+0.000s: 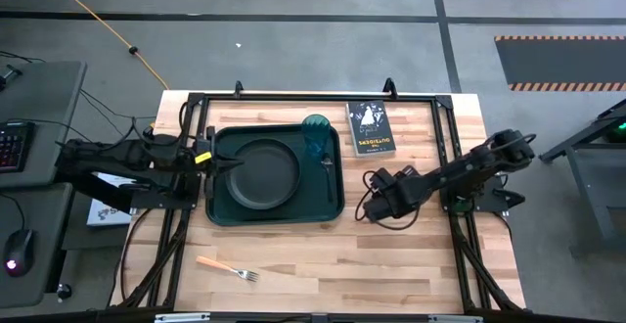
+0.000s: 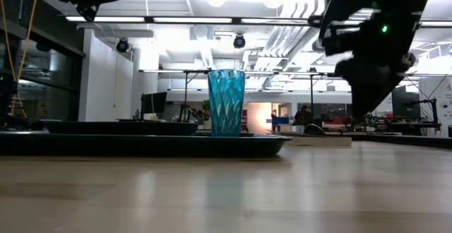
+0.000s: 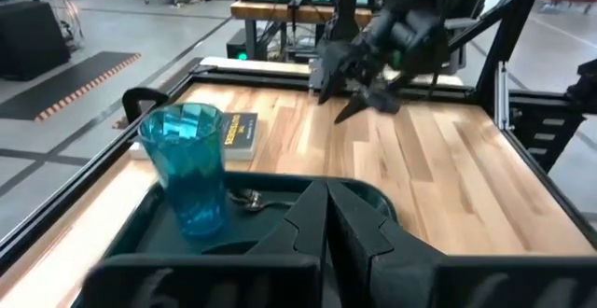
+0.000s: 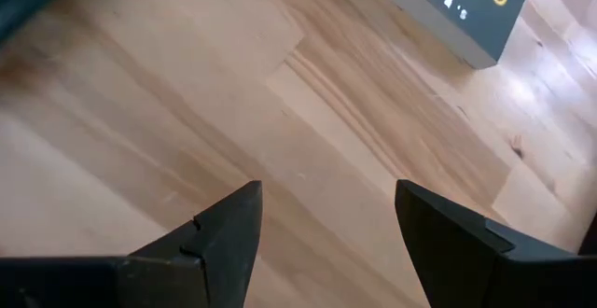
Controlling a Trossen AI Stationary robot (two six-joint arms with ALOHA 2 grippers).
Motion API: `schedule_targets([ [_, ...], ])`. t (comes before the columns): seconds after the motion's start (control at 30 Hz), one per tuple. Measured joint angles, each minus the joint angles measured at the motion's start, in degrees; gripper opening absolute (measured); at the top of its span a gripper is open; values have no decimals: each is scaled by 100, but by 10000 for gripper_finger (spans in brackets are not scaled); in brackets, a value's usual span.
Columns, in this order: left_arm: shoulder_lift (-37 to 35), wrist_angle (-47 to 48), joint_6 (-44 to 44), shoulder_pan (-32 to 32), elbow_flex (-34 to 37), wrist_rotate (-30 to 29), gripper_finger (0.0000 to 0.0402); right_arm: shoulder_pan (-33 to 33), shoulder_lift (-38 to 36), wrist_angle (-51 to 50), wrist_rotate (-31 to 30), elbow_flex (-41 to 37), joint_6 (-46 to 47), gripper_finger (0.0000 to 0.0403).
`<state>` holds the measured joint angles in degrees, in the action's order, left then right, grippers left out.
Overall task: Pick and place plate/cup/fork/spoon on tray
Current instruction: Put the orange fork on the left of the black tray
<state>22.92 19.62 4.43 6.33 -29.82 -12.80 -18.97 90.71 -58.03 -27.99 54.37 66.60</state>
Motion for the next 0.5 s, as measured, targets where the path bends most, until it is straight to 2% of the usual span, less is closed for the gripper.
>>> schedule_targets([
  [0.13, -190, 463, -2, 0, -177, -109, 0, -212, -535, -48, -44, -115, 35, 237],
  [0.23, -479, 668, -7, 0, -225, -134, 0, -441, -1033, 380, -189, -493, 278, 231],
  [0.33, -816, 683, -48, 0, -159, -144, 0, -691, -1495, 1536, -453, -1117, 219, 223],
  [0.5, -1150, 584, 122, 0, 141, -516, 0, -772, -1920, 4296, -977, -2057, -363, 213],
])
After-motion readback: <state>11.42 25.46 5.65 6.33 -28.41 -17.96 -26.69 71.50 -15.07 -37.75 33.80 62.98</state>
